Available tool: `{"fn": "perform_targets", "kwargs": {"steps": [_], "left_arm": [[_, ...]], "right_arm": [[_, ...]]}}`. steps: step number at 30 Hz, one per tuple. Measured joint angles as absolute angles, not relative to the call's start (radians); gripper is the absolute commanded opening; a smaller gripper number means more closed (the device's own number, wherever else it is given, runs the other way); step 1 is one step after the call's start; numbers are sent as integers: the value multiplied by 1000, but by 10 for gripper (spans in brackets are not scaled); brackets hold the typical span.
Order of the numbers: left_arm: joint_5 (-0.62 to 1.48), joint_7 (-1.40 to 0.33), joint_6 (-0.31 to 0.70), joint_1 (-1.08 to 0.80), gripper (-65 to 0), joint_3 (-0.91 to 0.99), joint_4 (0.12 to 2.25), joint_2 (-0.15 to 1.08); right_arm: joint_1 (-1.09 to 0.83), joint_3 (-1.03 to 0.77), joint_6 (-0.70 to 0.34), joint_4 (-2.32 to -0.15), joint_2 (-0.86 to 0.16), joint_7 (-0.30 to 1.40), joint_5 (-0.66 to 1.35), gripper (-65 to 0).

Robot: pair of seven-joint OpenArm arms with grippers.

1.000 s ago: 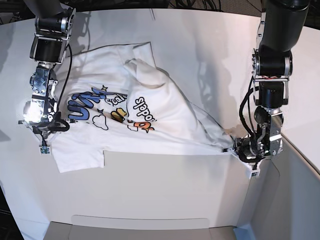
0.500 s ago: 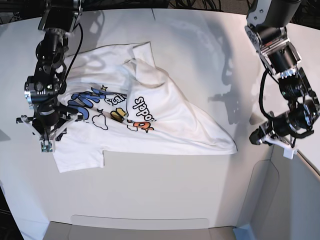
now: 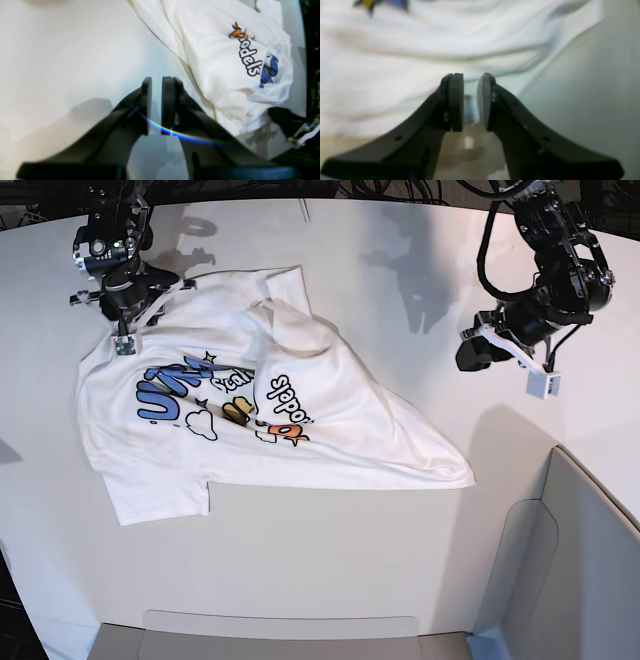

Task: Layout the t-shirt on the table in an organized manner, then fold the t-shirt properly
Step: 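Release the edge and move the left gripper to the folded-over fabric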

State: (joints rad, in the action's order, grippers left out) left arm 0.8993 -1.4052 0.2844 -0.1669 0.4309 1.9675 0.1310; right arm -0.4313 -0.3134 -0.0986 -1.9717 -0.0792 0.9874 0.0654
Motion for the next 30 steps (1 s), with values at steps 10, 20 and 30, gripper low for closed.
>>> {"fn": "perform_targets", "kwargs": {"steps": [10,20,30], "left_arm": [[889,-1404,284,-181,-561,204,1954,-1],[701,-1391,276,-219,-507,31,1947,-31],[691,-1391,273,-191,-506,34,1884,-25]], "right_arm": [[-459,-303,-103,-1966,-86,983,119,-511],[-426,-310,-112,-1887,-190,973,158,-511],[-414,-308,-111,-1887,-191,994,157,-511]]}}
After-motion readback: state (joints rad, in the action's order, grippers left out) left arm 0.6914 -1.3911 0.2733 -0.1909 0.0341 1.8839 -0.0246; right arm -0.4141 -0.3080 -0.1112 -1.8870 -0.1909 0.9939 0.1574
